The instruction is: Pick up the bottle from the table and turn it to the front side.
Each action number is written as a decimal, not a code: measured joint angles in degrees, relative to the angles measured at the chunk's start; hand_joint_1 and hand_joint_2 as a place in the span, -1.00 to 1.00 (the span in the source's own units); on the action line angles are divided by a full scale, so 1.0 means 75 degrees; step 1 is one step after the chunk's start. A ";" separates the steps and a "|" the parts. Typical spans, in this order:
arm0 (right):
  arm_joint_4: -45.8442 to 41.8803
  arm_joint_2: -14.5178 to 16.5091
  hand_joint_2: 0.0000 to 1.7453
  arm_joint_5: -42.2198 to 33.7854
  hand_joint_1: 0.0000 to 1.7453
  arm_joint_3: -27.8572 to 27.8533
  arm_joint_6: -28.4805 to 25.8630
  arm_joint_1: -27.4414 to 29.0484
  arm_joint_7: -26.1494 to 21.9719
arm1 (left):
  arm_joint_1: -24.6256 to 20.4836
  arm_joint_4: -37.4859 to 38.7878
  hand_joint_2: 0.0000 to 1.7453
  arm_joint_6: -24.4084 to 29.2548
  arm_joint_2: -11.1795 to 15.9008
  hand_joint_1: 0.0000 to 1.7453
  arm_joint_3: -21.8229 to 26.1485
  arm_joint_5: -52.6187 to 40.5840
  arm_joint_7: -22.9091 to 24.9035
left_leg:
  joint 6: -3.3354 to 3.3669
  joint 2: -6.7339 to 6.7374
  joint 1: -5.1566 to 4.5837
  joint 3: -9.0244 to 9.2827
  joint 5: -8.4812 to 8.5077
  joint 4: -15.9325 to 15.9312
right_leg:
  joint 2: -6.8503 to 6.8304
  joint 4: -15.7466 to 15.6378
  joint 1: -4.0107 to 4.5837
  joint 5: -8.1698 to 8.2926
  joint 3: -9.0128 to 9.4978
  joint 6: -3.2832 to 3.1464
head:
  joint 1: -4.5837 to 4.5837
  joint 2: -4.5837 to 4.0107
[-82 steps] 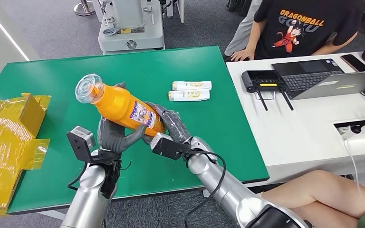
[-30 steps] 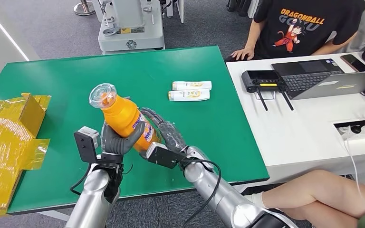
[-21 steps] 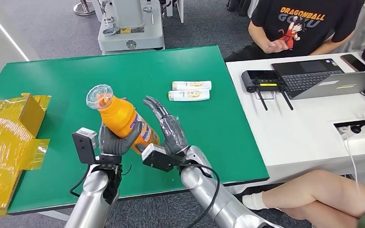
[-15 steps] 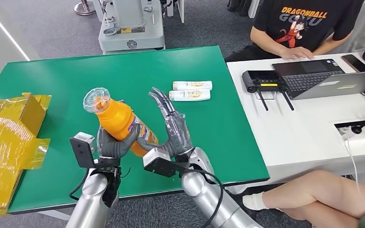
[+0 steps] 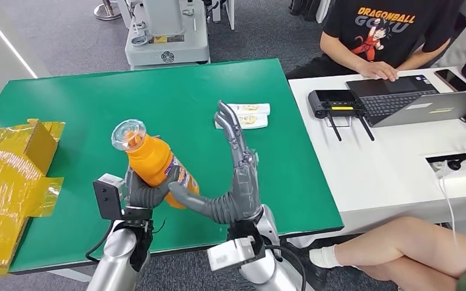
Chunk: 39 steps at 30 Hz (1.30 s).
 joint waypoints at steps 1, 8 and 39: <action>-0.0176 -0.0018 1.00 -0.0077 -1.00 0.0091 -0.0059 0.0079 0.0008 | 0.0018 -0.0031 1.00 0.0022 0.0004 1.00 0.0003 -0.0020 0.0003 | 0.0000 0.0000 0.0000 0.0000 0.0000 0.0000 | 0.0000 0.0000 0.0000 0.0000 0.0000 0.0000 | 0.0000 0.0000; -0.0877 -0.0156 1.00 -0.0424 -1.00 0.0451 -0.0267 0.0535 0.0048 | 0.0064 -0.0241 1.00 0.0261 0.0016 1.00 0.0130 -0.0085 0.0055 | -0.0001 0.0000 0.0000 0.0000 -0.0002 -0.0002 | 0.0000 0.0000 0.0000 -0.0004 0.0000 -0.0001 | 0.0001 0.0000; -0.1560 -0.0325 1.00 -0.1213 -1.00 -0.0159 -0.0003 0.1724 -0.0205 | -0.0134 -0.1653 1.00 0.1032 0.1193 1.00 0.1563 -0.2079 0.0217 | -0.0009 0.0008 0.0006 0.0004 0.0000 -0.0003 | 0.0005 0.0001 0.0003 -0.0003 -0.0001 -0.0005 | 0.0001 0.0000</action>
